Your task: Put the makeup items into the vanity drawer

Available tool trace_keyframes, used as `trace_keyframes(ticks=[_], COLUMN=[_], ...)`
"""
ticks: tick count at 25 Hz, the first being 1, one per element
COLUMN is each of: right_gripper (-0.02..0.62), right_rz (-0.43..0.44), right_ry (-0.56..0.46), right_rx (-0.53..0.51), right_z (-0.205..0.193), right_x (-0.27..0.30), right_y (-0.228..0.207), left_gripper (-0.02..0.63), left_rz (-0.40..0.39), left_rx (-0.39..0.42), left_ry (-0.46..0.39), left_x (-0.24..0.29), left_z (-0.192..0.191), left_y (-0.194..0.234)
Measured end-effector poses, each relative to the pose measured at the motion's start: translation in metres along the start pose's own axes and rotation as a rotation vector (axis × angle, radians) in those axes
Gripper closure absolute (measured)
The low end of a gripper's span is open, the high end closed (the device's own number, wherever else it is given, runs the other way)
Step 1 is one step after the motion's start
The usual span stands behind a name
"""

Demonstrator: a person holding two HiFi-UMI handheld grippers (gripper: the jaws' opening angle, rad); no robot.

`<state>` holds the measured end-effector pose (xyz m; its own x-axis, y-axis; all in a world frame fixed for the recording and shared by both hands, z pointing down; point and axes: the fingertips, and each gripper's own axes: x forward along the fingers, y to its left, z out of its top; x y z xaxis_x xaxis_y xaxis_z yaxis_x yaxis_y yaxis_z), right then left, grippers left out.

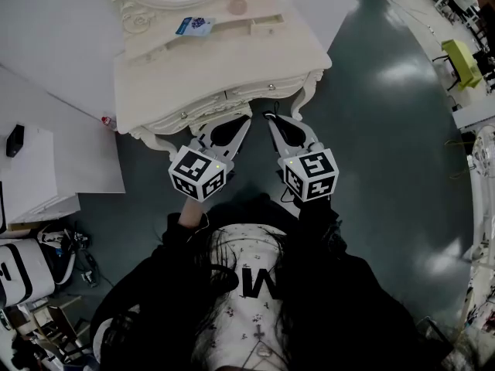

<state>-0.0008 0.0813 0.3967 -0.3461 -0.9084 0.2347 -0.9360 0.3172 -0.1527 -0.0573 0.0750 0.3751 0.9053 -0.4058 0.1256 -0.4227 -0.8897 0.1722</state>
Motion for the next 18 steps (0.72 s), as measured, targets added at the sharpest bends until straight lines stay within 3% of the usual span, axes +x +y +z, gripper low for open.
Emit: trace_keyframes(ticks=[18], right_gripper=[0.563], right_rz=[0.095], right_ry=[0.033], right_rx=[0.014], right_z=[-0.019], right_x=[-0.004], right_y=[-0.027], left_gripper=[0.606], left_rz=[0.097], left_rx=[-0.032], left_ry=[0.029], left_x=[0.018], left_z=[-0.022], left_y=[-0.016])
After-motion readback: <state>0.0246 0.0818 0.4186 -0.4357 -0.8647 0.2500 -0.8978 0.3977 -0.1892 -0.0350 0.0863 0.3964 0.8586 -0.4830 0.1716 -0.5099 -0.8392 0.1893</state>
